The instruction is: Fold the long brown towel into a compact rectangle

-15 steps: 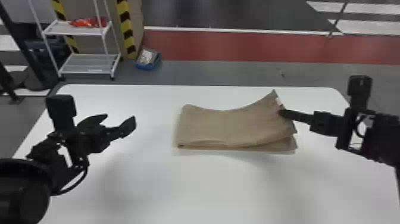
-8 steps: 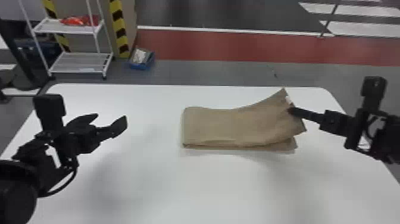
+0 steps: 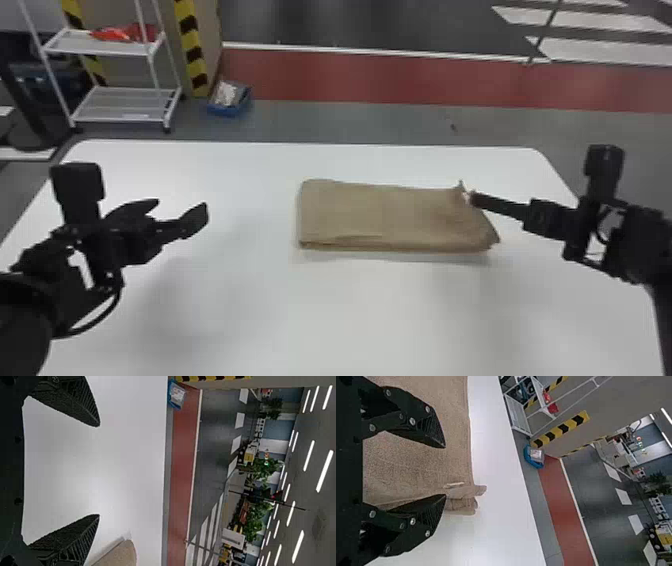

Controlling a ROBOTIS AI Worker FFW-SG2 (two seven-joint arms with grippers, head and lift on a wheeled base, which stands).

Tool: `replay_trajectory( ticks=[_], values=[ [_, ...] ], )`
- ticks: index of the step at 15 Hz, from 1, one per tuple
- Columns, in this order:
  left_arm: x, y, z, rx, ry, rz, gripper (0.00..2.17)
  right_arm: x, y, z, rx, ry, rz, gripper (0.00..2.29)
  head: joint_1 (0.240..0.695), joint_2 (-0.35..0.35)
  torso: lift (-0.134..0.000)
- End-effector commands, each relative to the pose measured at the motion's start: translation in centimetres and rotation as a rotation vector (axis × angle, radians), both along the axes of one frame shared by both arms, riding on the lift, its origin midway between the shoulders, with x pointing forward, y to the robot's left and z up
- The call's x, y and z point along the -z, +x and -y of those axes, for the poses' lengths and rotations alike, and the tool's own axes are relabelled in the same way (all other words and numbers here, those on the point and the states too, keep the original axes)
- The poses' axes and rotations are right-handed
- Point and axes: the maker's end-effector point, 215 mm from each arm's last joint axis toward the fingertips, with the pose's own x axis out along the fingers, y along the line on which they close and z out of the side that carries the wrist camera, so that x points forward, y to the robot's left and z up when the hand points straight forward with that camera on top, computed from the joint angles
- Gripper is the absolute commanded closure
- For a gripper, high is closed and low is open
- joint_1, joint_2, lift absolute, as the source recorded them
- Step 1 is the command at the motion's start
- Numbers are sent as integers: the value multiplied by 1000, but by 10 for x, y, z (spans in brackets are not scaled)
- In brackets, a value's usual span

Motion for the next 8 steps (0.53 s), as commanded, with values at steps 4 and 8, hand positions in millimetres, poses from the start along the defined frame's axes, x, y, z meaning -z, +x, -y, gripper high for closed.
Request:
replay_trajectory(
  ticks=[4,8],
  values=[
    [-6,5,15,8,-11,18,70,-15,-21,55,93,-4,93,66,695,-137,-123],
    [1,8,48,16,-35,3,70,-9,-44,89,147,14,136,70,695,-206,-123]
  ],
)
